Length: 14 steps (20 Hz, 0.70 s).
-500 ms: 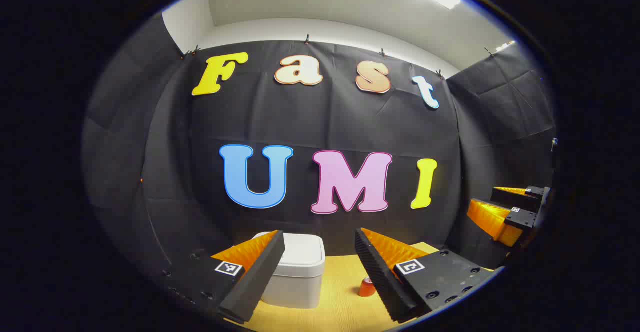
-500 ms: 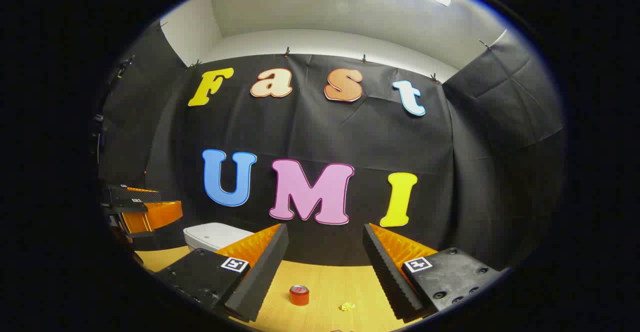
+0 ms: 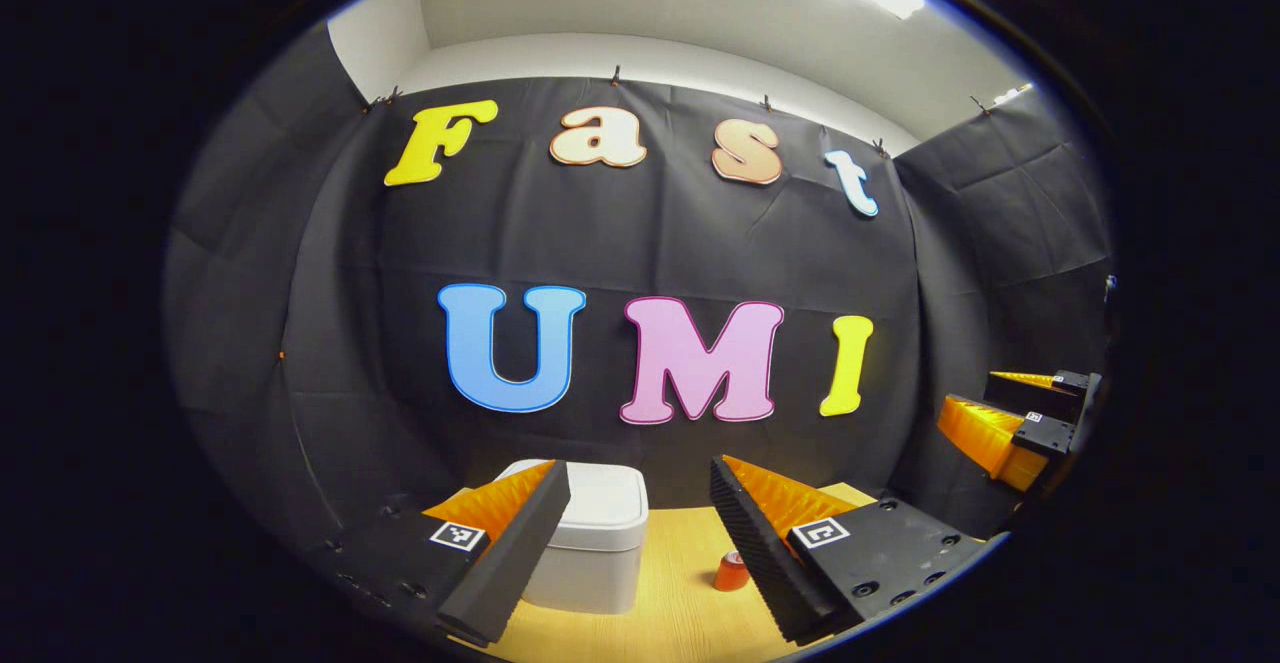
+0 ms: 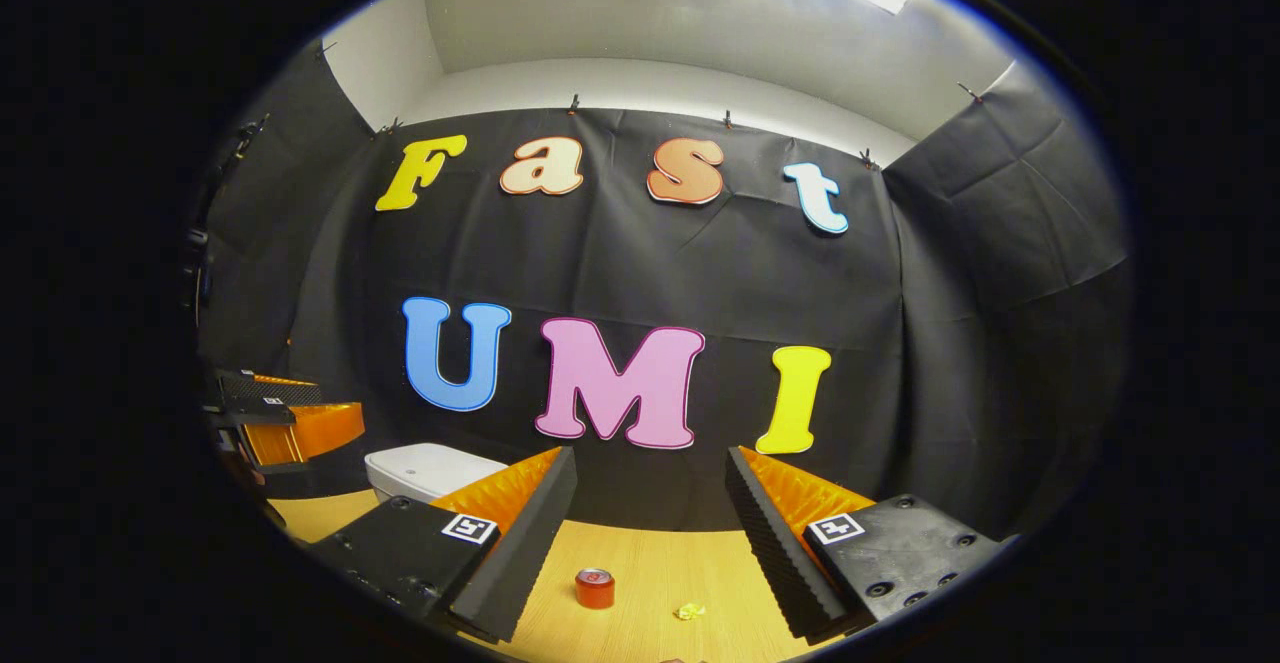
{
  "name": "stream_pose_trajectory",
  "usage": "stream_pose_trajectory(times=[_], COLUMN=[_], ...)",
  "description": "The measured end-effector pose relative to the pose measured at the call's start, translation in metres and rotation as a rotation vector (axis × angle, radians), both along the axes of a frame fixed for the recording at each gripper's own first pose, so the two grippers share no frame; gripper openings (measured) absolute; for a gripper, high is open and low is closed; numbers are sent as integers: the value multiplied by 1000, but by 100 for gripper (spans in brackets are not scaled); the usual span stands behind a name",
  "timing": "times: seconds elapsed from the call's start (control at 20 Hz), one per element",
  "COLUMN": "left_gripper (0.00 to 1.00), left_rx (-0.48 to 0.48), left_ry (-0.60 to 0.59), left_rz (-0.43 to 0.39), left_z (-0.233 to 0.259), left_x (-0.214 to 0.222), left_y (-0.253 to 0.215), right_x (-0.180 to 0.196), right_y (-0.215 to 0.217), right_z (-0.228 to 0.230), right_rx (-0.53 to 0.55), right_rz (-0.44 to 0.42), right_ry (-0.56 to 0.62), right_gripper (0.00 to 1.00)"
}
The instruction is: Press the lid of the desktop garbage bin to open it, pick up the crumpled paper on the desktop and throw it into the bin, then pick up the pop can on the desktop and drop it into the bin, and finally close the garbage bin lid.
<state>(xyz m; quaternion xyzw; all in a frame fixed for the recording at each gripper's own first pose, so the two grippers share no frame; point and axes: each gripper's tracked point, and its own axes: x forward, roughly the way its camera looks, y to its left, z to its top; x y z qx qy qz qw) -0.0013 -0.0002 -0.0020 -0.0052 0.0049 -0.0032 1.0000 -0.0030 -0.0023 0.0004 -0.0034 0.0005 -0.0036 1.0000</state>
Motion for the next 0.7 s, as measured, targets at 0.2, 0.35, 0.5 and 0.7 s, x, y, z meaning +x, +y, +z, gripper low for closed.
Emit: stream_pose_trajectory(times=[0.2, 0.35, 0.5, 0.7], left_gripper=[95, 95, 95, 95], left_rx=[-3, 4, 7, 49], left_ry=[0, 2, 0, 28], left_rz=[3, -1, -2, 33], left_z=[1, -1, 1, -4], left_x=[0, -2, -2, 4], left_y=[-1, -3, -4, 3], right_x=[0, -1, -2, 0], right_y=[0, -2, -4, -5], right_z=[2, 4, 3, 1], right_rx=[6, 10, 14, 13], right_rz=[2, 1, -1, 1], right_ry=[-2, -8, -7, -2], right_gripper=[97, 96, 96, 96])
